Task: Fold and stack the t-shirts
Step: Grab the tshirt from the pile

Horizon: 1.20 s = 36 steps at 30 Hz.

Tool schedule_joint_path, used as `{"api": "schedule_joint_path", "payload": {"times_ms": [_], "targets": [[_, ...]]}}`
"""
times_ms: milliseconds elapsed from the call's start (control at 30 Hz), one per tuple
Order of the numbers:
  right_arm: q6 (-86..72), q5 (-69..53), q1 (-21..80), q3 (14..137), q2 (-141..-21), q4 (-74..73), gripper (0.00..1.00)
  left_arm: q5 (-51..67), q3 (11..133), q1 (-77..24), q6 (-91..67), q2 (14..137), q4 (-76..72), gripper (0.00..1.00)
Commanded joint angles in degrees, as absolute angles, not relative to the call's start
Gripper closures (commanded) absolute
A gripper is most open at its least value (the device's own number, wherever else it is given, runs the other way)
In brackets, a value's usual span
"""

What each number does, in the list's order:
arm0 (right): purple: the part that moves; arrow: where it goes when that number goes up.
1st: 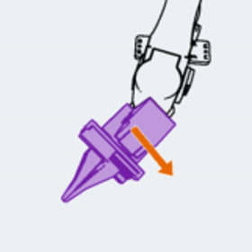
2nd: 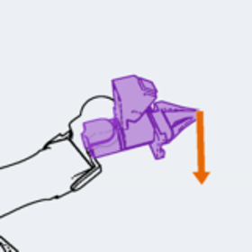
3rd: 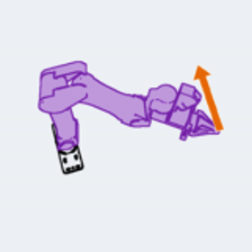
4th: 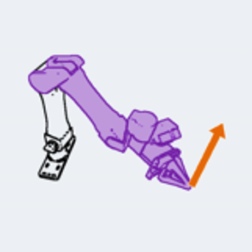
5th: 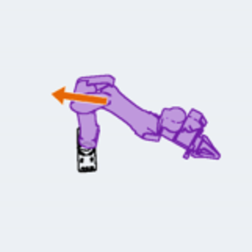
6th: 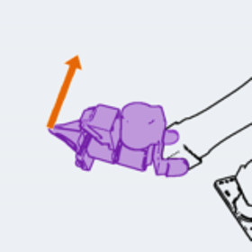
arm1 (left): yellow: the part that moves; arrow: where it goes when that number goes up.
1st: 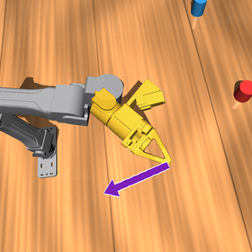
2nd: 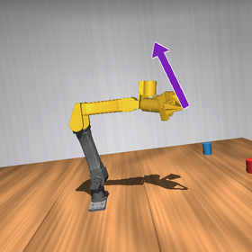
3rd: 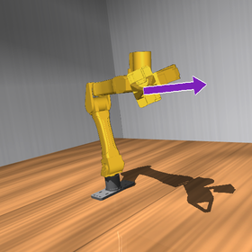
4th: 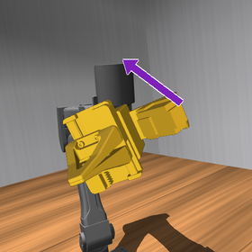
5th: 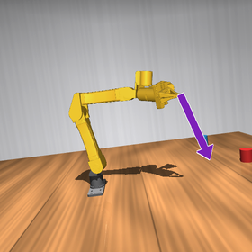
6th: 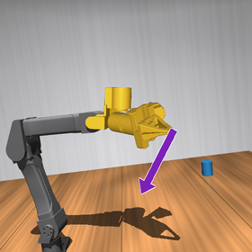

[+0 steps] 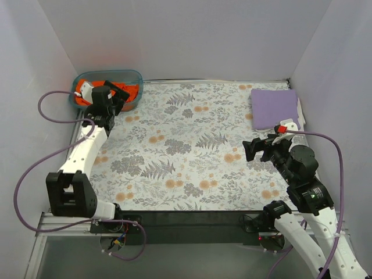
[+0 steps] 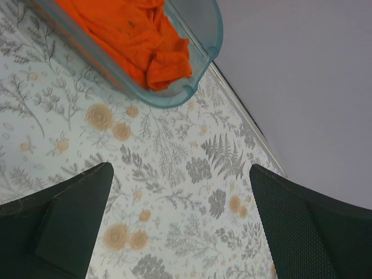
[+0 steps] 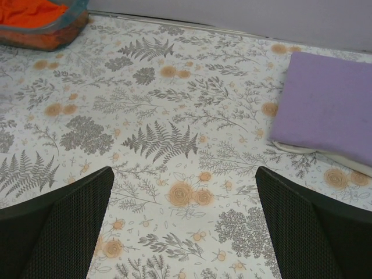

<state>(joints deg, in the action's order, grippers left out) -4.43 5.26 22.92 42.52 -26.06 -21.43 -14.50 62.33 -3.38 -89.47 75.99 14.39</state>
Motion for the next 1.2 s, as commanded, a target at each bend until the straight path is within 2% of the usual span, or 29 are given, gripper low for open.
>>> {"api": "schedule_joint_path", "payload": {"times_ms": [0, 233, 600, 1000, 1167], "targets": [[-6.2, 3.4, 23.1, 43.5, -26.0, -21.6, 0.02, -14.7, 70.2, -1.1, -88.4, 82.0, 9.6, 0.02], [-7.5, 9.0, 23.2, 42.6, -24.6, -22.5, 0.02, -12.4, 85.1, 2.7, -89.3, 102.4, 8.9, 0.02], [-9.6, 15.7, 23.1, 44.5, -25.3, -24.7, 0.02, -7.3, 103.6, 4.5, -94.0, 123.5, 13.1, 0.02], [-14.5, 20.6, 23.1, 44.8, -25.4, -25.4, 0.02, -4.7, 111.6, 5.3, -94.7, 135.0, 14.5, 0.02], [-16.3, 22.5, 23.2, 44.6, -25.0, -25.5, 0.02, -2.4, 113.5, 5.4, -95.6, 139.3, 14.4, 0.05]]}}
